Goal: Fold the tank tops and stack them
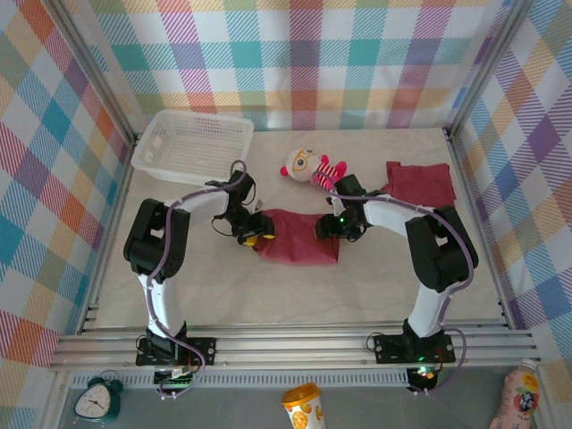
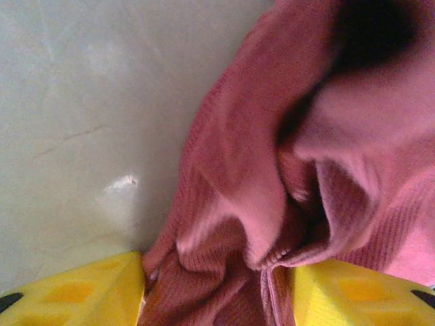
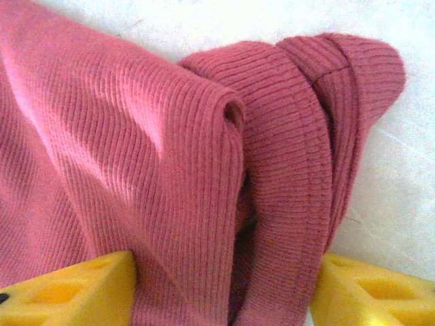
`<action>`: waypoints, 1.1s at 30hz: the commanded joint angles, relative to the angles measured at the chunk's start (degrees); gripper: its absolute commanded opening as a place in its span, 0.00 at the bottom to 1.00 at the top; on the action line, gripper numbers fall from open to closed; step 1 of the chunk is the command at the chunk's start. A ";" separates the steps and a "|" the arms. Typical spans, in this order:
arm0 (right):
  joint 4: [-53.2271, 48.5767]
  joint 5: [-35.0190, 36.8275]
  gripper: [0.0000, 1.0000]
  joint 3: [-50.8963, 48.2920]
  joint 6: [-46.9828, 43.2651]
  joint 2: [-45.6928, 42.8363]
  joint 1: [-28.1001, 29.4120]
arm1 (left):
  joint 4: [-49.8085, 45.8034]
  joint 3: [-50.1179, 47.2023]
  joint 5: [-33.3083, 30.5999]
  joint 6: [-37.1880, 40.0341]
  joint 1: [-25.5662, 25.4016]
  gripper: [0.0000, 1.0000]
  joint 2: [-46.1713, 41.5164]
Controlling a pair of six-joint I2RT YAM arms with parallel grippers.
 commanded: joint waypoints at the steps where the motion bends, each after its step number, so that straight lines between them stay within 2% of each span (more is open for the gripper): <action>1: 0.30 -0.94 0.63 1.61 -0.50 1.82 1.30 | 2.44 2.71 2.63 -0.80 -1.36 0.57 2.03; 5: 0.29 -1.26 0.53 1.32 -0.29 2.83 1.86 | 3.68 3.41 3.25 -1.61 -2.64 0.53 3.37; 7: 0.33 -1.26 0.47 1.37 -0.16 3.30 2.48 | 3.70 3.63 3.08 -1.67 -3.27 0.47 3.86; 11: 0.02 -0.16 0.35 1.14 -0.18 2.89 2.67 | 4.39 2.69 3.12 -1.87 -3.84 0.22 3.83; 16: -0.79 0.79 0.19 1.14 -0.19 1.28 2.50 | 4.32 2.96 3.85 -1.78 -3.94 0.00 3.61; 20: -2.12 1.43 0.08 0.87 -0.42 -1.76 0.60 | 2.54 4.55 3.82 -1.61 -4.01 0.00 2.40; 24: -4.29 1.22 0.06 0.49 -1.89 -5.77 -2.67 | 1.92 7.24 4.57 -3.28 -5.49 0.00 0.83; 27: -6.18 1.81 0.05 0.01 -3.65 -9.32 -6.33 | 1.73 10.95 2.85 -5.68 -8.37 0.00 0.54; 33: -10.08 5.53 0.04 2.40 -10.12 -15.04 -15.20 | 4.30 22.62 -0.19 -10.64 -14.26 0.00 4.25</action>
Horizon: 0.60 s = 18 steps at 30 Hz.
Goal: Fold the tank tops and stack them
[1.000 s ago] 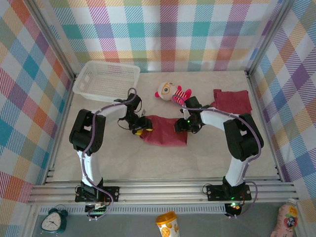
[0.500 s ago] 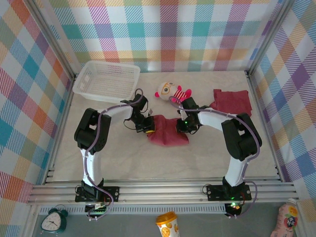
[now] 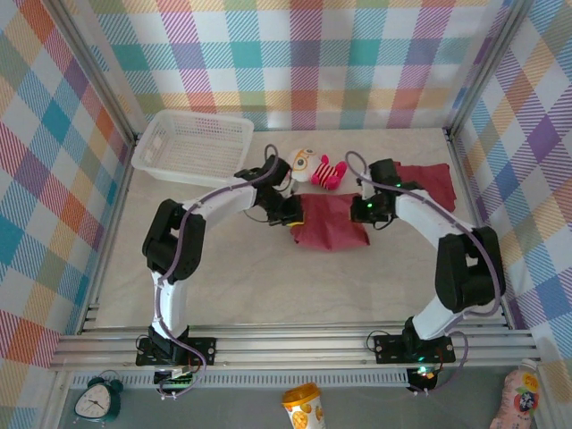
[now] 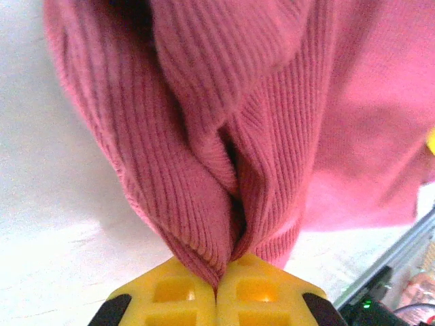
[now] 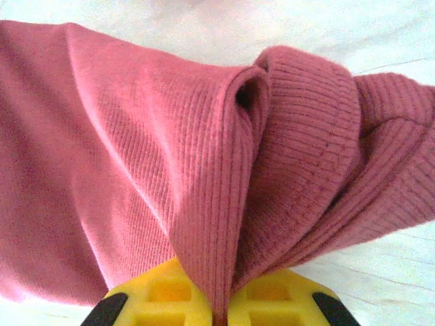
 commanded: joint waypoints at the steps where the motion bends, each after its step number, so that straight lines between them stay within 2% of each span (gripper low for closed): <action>1: -3.97 3.32 0.04 2.42 -5.68 -3.13 -4.47 | 0.78 8.90 -1.76 -3.23 -3.34 0.00 2.29; 10: -3.11 9.88 0.04 12.52 -12.08 -1.10 -16.81 | 0.09 40.12 -3.26 -5.76 -8.92 0.00 21.92; 15: -0.48 12.63 0.04 17.15 -13.77 2.21 -21.88 | 5.58 55.81 -2.74 -8.05 -10.20 0.00 33.39; 18: 1.00 13.73 0.04 18.69 -14.41 4.23 -24.58 | 11.80 60.52 -1.90 -10.86 -10.69 0.00 38.80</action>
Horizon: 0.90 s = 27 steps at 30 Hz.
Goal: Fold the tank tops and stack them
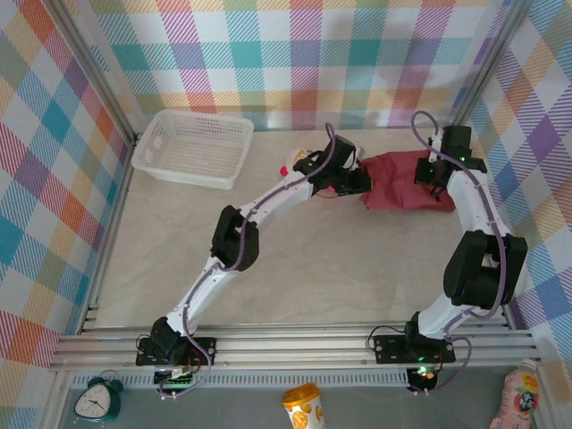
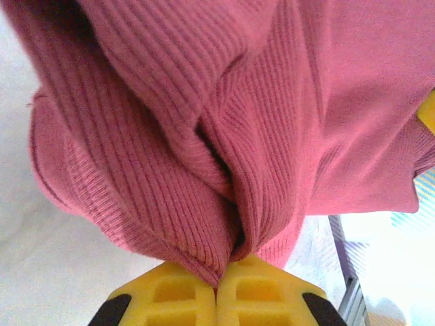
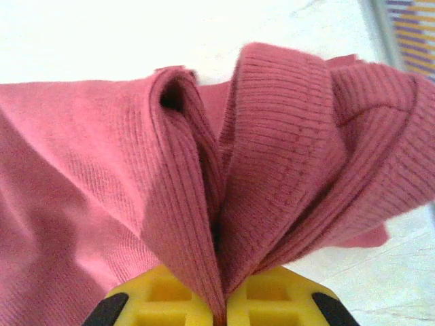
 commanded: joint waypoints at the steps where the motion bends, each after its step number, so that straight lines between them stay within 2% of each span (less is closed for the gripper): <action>1: 2.72 2.89 0.04 2.75 -2.55 2.61 -2.62 | 7.95 5.74 0.82 -3.66 -0.89 0.00 4.82; 6: 4.17 4.23 0.04 4.35 -4.79 5.27 -5.22 | 17.81 8.49 0.36 -3.97 -1.97 0.00 9.88; 11: 5.77 5.03 0.04 4.48 -5.62 6.77 -7.15 | 23.14 12.97 -0.37 -5.21 -2.20 0.00 15.03; 14: 6.67 5.54 0.04 4.94 -5.91 8.44 -7.91 | 25.13 13.48 -2.90 -4.34 -2.55 0.01 16.13; 15: 6.48 5.36 0.04 5.53 -5.67 9.38 -8.23 | 25.63 13.46 -3.96 -4.30 -2.55 0.04 16.46; 17: 6.57 5.76 0.04 6.35 -5.78 11.05 -8.41 | 25.91 13.41 -5.49 -5.02 -2.48 0.19 17.13; 19: 6.16 5.90 0.04 7.54 -5.72 12.60 -8.57 | 26.39 13.41 -5.68 -5.47 -2.49 0.20 17.88; 22: 5.05 6.49 0.04 9.53 -5.65 15.30 -8.72 | 26.29 13.42 -6.01 -6.38 -2.48 0.35 18.95; 24: 4.91 7.02 0.06 10.12 -5.80 17.09 -8.71 | 26.22 13.41 -6.01 -6.39 -2.29 0.36 19.27; 27: 4.39 8.10 0.09 11.55 -6.01 19.99 -8.79 | 25.29 13.45 -5.85 -6.69 -1.81 0.47 19.18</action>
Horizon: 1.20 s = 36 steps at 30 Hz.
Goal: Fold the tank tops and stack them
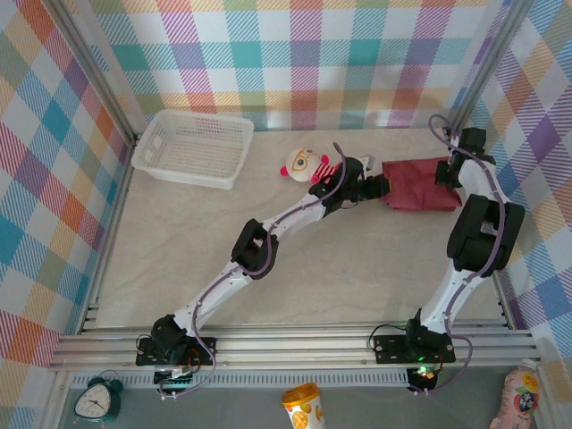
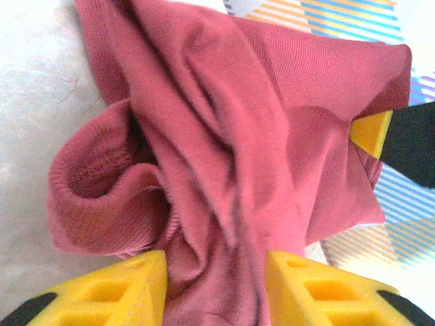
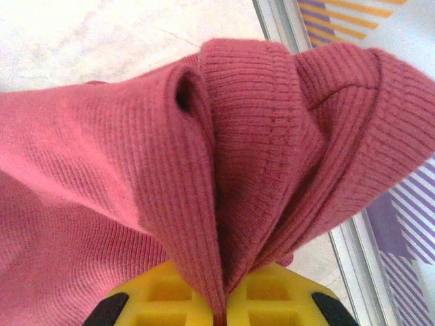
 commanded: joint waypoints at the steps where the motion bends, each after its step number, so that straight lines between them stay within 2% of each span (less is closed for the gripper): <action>1: 0.13 1.76 0.15 3.25 -0.71 2.40 -0.77 | -0.05 1.82 -0.96 0.13 0.45 0.47 0.12; 3: -0.78 2.10 0.32 4.85 -0.57 3.70 -0.87 | -1.60 1.79 -0.27 1.50 0.77 0.50 -0.87; 10: -2.26 -0.06 0.60 6.85 0.86 1.27 -0.87 | -9.66 1.82 0.33 8.01 1.68 0.68 -8.42; 14: 0.80 -10.96 0.75 1.12 5.25 -5.85 -0.88 | -21.50 1.79 0.38 14.06 2.60 0.78 -14.62; 19: 7.50 -22.66 0.82 -9.39 11.12 -14.99 -0.85 | -36.56 0.68 0.10 21.65 3.86 0.85 -23.17; 21: 10.57 -24.88 0.88 -13.48 12.77 -17.89 -0.44 | -42.40 -2.71 -1.68 25.32 4.15 0.87 -27.97; 23: 12.63 -26.01 0.91 -16.84 13.51 -20.08 0.90 | -43.81 -11.64 -3.61 27.08 4.86 0.89 -34.60; 25: 15.06 -24.90 0.93 -20.90 13.07 -21.98 3.06 | -39.49 -26.40 -4.73 27.13 6.33 0.90 -43.79; 29: 26.85 -20.93 0.99 -31.99 14.52 -26.21 7.03 | -30.63 -57.12 -9.34 25.65 11.59 0.95 -62.27; 33: 39.60 -16.97 0.99 -40.85 20.98 -27.69 10.44 | -25.86 -77.27 -14.90 26.52 19.08 0.98 -77.07; 36: 42.77 -11.78 0.99 -43.49 21.33 -26.37 14.16 | -23.38 -88.52 -20.50 29.19 24.82 1.00 -85.44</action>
